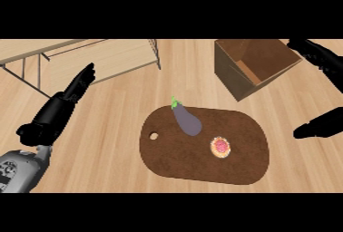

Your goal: Pick the cupcake from the cutting board and place it in the cardboard box

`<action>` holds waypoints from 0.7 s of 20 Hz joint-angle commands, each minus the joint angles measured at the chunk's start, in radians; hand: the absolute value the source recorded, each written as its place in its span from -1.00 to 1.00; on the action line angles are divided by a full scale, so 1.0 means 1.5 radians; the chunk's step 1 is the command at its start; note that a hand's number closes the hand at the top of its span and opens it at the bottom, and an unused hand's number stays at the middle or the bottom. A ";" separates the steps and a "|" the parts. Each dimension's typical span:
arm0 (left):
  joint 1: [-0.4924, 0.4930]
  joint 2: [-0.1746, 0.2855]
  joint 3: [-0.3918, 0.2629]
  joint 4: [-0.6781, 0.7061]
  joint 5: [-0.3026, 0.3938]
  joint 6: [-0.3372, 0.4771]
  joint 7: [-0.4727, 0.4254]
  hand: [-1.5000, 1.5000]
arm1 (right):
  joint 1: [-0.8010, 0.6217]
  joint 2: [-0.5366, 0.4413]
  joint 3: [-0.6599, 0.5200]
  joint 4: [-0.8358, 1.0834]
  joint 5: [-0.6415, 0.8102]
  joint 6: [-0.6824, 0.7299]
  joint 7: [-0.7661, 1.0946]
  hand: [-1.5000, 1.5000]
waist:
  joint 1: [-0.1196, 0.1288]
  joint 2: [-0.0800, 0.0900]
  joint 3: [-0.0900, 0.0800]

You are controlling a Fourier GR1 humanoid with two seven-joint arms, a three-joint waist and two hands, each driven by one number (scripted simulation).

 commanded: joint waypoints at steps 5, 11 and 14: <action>0.017 -0.010 0.011 0.009 -0.012 -0.023 -0.027 0.00 | -0.003 -0.062 0.070 -0.043 0.182 0.017 -0.120 -1.00 | -0.003 -0.003 -0.001; 0.022 -0.008 0.026 0.049 -0.018 -0.033 -0.067 0.00 | -0.025 -0.096 0.186 -0.170 0.333 0.025 -0.019 -1.00 | -0.007 -0.005 -0.002; -0.009 -0.018 0.031 0.038 -0.008 -0.044 -0.014 0.00 | -0.040 -0.104 0.192 -0.242 0.318 0.102 0.056 -1.00 | -0.011 -0.006 -0.001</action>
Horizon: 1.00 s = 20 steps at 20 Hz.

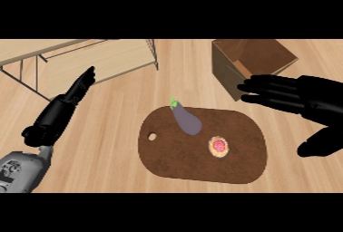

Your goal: Pick the cupcake from the cutting board and place it in the cardboard box

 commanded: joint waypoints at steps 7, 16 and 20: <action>0.014 -0.010 0.022 -0.037 -0.014 -0.011 0.024 0.00 | 0.064 0.024 0.101 -0.234 0.131 0.086 0.236 -1.00 | -0.003 -0.001 0.001; 0.014 -0.044 0.049 -0.012 -0.053 -0.036 0.004 0.00 | 0.072 0.109 0.135 -0.224 0.194 0.185 0.323 -1.00 | 0.003 0.002 0.001; 0.022 -0.055 0.069 -0.026 -0.061 -0.059 0.015 0.00 | 0.097 0.184 0.170 -0.256 0.262 0.181 0.381 -1.00 | 0.003 0.002 0.001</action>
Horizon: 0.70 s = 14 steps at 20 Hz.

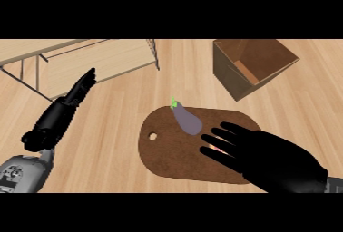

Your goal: Pick the cupcake from the cutting board and place it in the cardboard box

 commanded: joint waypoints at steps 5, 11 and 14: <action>0.007 -0.008 0.044 -0.028 -0.010 -0.051 0.030 0.00 | 0.031 0.045 0.000 0.009 0.113 -0.016 -0.006 -1.00 | 0.001 0.000 0.000; 0.014 -0.036 0.059 -0.017 -0.041 -0.066 0.016 0.00 | 0.014 0.115 0.037 0.070 0.200 -0.031 -0.018 -1.00 | 0.002 0.000 0.000; 0.050 -0.051 0.064 -0.028 -0.060 -0.055 -0.002 0.00 | 0.013 0.105 0.031 0.114 0.238 -0.060 -0.053 -1.00 | 0.003 0.001 0.000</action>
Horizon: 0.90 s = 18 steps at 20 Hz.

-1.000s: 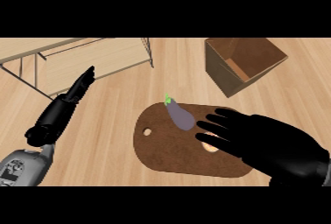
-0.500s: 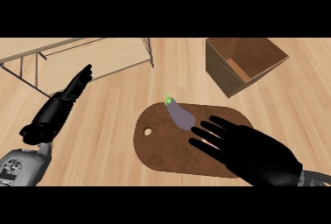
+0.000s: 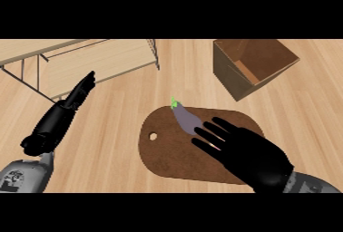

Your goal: Pick the cupcake from the cutting board and place it in the cardboard box

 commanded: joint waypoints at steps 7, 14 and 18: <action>-0.025 -0.046 0.021 0.046 -0.046 -0.017 -0.013 0.00 | -0.022 0.060 -0.004 0.128 0.101 -0.039 -0.059 -1.00 | 0.000 0.001 0.000; -0.025 -0.029 0.067 0.017 -0.033 -0.068 0.008 0.00 | 0.028 0.070 -0.004 0.158 0.149 -0.083 -0.114 -1.00 | 0.000 0.000 0.000; -0.044 -0.070 0.050 0.041 -0.062 -0.047 0.006 0.00 | 0.019 0.115 0.007 0.160 0.189 -0.059 -0.073 -1.00 | -0.002 0.000 0.000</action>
